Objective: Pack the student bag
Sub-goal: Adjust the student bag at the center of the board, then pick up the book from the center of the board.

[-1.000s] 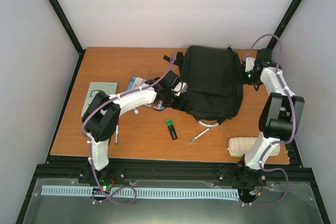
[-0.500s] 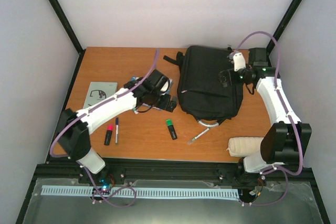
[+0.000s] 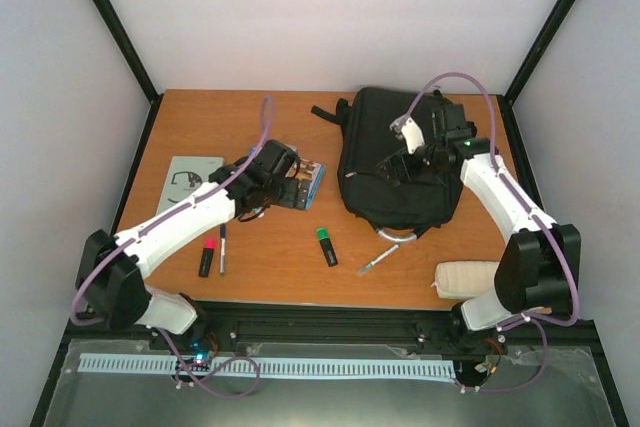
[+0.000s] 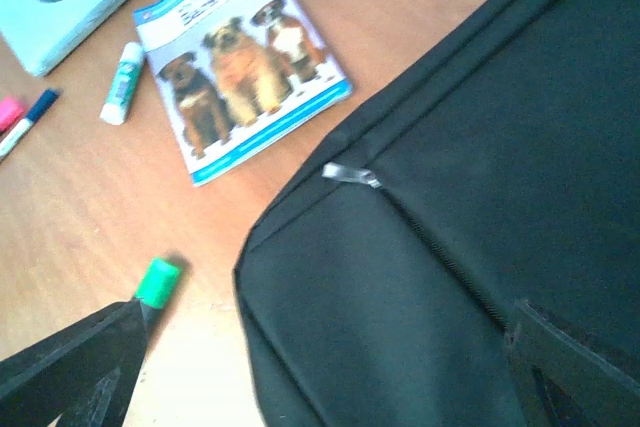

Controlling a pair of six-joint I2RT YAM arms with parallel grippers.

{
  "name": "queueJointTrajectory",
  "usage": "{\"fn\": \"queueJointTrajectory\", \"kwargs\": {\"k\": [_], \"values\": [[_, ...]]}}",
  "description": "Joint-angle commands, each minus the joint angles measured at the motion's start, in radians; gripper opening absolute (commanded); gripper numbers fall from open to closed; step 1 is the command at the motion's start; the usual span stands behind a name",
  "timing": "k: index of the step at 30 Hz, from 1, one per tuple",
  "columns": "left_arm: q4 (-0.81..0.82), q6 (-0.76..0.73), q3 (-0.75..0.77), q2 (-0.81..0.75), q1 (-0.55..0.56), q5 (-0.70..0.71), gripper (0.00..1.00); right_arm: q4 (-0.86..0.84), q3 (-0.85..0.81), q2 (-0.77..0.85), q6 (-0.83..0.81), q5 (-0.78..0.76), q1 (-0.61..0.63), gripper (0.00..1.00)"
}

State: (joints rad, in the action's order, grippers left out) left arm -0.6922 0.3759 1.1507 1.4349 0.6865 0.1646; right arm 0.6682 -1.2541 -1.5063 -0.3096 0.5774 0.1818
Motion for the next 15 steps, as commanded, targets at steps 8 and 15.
{"fn": "queueJointTrajectory", "kwargs": {"k": [8,15], "values": [[-0.046,0.213,0.069,0.090,-0.092,0.242,1.00,-0.142,0.219,0.107,-0.134,0.135,0.029,1.00],[0.137,0.384,0.026,0.150,-0.094,0.078,0.98,-0.134,0.232,0.082,-0.146,0.165,0.028,1.00]]}}
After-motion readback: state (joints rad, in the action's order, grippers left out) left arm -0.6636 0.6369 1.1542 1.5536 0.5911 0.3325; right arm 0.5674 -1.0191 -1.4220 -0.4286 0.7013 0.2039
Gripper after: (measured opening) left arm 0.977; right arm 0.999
